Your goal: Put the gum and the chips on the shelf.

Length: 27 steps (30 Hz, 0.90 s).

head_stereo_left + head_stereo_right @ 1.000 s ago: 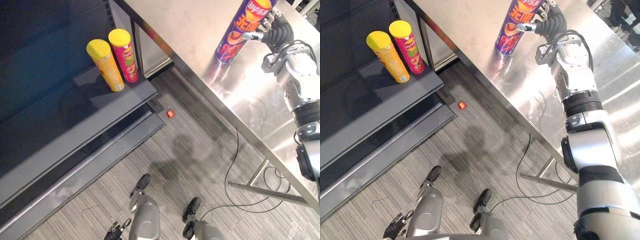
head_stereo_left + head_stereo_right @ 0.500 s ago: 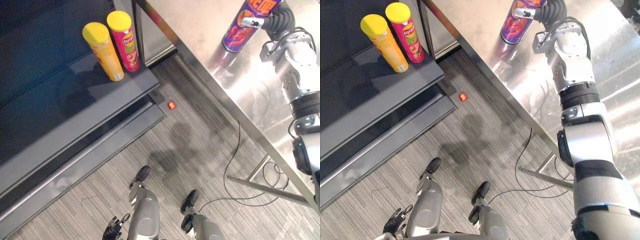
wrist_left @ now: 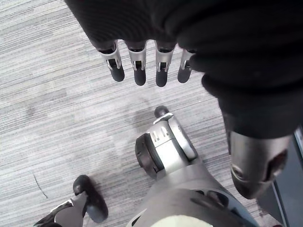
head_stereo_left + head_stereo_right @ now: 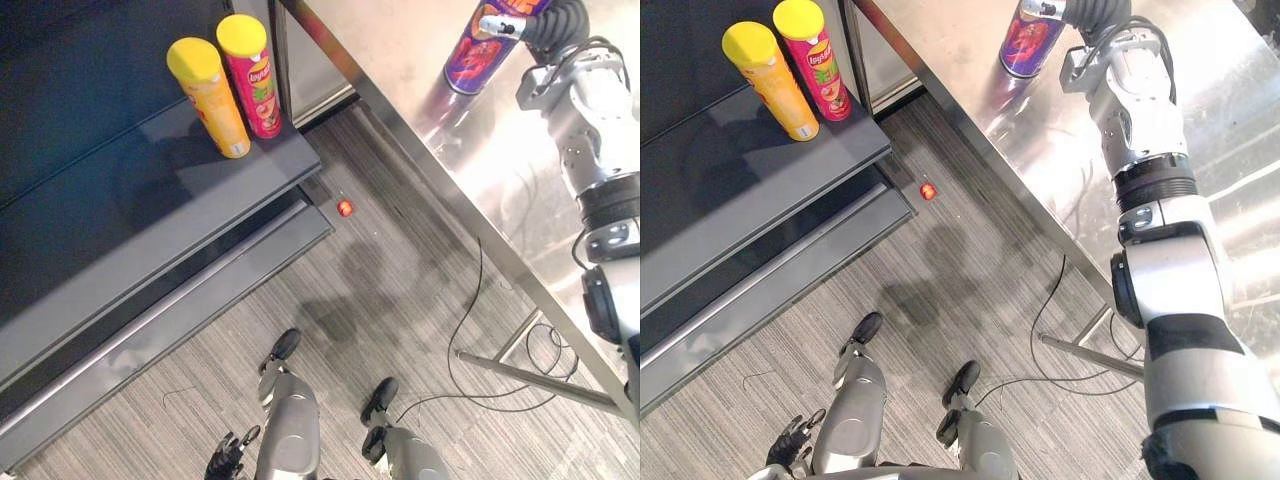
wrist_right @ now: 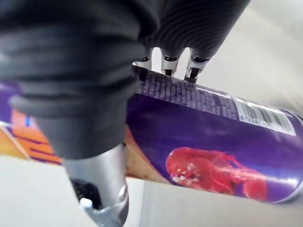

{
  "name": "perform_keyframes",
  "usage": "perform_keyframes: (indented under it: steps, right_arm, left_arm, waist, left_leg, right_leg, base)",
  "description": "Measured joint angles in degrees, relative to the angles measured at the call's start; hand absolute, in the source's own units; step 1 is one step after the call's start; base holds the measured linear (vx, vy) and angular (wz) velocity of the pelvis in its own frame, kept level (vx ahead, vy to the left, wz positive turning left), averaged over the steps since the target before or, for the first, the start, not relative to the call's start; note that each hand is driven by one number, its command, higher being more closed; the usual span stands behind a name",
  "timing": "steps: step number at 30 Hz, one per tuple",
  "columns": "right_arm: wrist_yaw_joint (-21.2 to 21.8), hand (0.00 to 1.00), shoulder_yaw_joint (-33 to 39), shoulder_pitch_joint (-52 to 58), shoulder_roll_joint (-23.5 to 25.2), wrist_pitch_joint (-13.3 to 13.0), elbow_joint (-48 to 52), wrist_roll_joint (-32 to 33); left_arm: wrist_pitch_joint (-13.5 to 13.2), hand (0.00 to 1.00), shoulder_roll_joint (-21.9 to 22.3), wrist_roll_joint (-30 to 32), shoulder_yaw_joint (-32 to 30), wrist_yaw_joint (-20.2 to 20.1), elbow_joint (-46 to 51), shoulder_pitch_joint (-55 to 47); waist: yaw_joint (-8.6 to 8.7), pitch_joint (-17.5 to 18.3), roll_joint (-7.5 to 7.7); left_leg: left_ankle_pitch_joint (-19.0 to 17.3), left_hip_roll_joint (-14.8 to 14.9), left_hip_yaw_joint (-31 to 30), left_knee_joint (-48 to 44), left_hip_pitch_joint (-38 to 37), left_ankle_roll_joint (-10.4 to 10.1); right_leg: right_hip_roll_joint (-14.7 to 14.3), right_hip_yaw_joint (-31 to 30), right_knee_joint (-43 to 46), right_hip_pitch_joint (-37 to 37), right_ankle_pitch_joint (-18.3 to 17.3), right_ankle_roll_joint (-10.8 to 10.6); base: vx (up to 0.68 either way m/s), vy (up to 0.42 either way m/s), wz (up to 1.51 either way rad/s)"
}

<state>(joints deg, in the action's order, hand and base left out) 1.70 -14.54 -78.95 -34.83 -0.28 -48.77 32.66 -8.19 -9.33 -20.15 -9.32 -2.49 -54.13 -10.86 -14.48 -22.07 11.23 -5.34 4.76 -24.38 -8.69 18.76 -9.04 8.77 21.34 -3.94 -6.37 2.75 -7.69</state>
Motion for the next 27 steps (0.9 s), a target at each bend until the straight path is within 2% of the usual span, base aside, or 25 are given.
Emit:
perform_keyframes:
  steps: [10, 11, 27]
  right_arm:
    - [-0.26, 0.00, -0.01, -2.06, -0.08, -0.20, -0.13, 2.28]
    - [-0.26, 1.00, -0.02, -2.07, -0.08, -0.43, -0.13, 2.29]
    - [-1.46, 1.00, 0.02, -2.08, -0.08, -1.25, -0.03, 2.28]
  left_arm:
    - [0.01, 0.00, 0.00, 0.00, 0.00, 0.04, -0.02, 0.00]
    - [0.00, 0.00, 0.00, 0.00, 0.00, 0.04, -0.02, 0.00]
    - [0.00, 0.00, 0.01, -0.01, 0.00, 0.10, -0.02, 0.01]
  waist:
    - [0.13, 0.00, 0.00]
    - [0.10, 0.01, 0.00]
    - [0.12, 0.02, 0.01]
  left_leg:
    - [0.05, 0.00, 0.02, 0.04, -0.83, -0.08]
    - [0.05, 0.00, -0.02, 0.06, -0.82, -0.08]
    - [0.26, 0.00, -0.42, 0.14, -0.31, -0.34]
  right_leg:
    - [-0.02, 0.08, -0.10, 0.86, 0.00, 0.00]
    - [-0.02, 0.12, -0.10, 0.87, 0.00, 0.00]
    - [-0.15, 0.55, -0.41, 0.77, 0.00, 0.00]
  base:
    - [0.00, 0.000, 0.00]
    - [0.00, 0.000, 0.00]
    - [0.00, 0.000, 0.00]
